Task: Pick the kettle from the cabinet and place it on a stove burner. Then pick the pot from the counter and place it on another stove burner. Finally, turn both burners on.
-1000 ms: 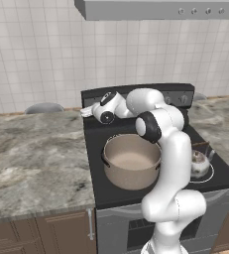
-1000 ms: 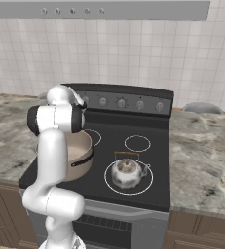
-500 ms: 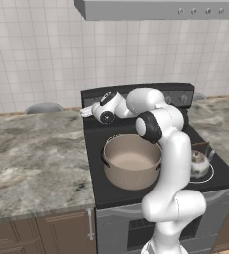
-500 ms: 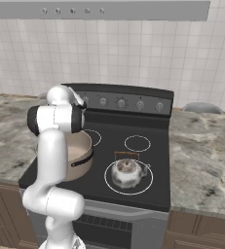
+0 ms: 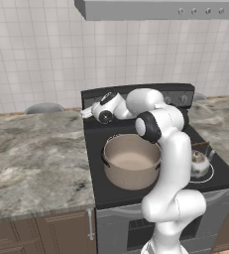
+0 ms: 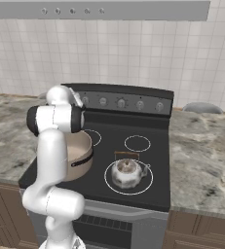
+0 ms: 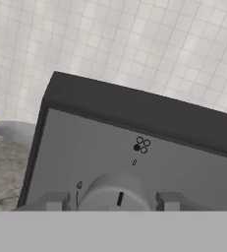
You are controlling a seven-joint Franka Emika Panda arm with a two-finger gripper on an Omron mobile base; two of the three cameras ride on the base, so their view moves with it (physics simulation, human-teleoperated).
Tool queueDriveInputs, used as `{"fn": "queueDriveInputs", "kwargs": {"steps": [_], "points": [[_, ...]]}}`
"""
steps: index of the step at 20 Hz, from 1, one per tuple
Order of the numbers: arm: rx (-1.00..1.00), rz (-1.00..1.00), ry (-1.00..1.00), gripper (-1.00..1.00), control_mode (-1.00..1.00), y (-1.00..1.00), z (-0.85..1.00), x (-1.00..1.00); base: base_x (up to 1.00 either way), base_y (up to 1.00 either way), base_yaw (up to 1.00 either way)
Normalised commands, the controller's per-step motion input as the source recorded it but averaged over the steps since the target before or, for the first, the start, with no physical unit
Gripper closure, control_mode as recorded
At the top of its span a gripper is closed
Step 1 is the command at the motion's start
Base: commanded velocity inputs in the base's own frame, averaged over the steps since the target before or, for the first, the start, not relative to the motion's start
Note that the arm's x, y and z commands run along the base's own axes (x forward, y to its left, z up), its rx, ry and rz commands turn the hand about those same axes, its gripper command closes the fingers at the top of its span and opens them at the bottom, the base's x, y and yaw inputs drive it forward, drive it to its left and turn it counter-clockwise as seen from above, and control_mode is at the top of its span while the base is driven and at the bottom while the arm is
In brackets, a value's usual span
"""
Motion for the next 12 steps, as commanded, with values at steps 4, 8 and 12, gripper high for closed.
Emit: {"fn": "queueDriveInputs", "kwargs": {"steps": [4, 8, 12], "points": [[-0.15, 0.00, 0.01, 1.00, -1.00, 0.00, 0.00, 0.00, 0.00, 0.00, 0.00], [-0.14, 0.00, 0.00, 1.00, -1.00, 0.00, 0.00, 0.00, 0.00, 0.00, 0.00], [-0.14, 0.00, 0.00, 1.00, -1.00, 0.00, 0.00, 0.00, 0.00, 0.00, 0.00]]}}
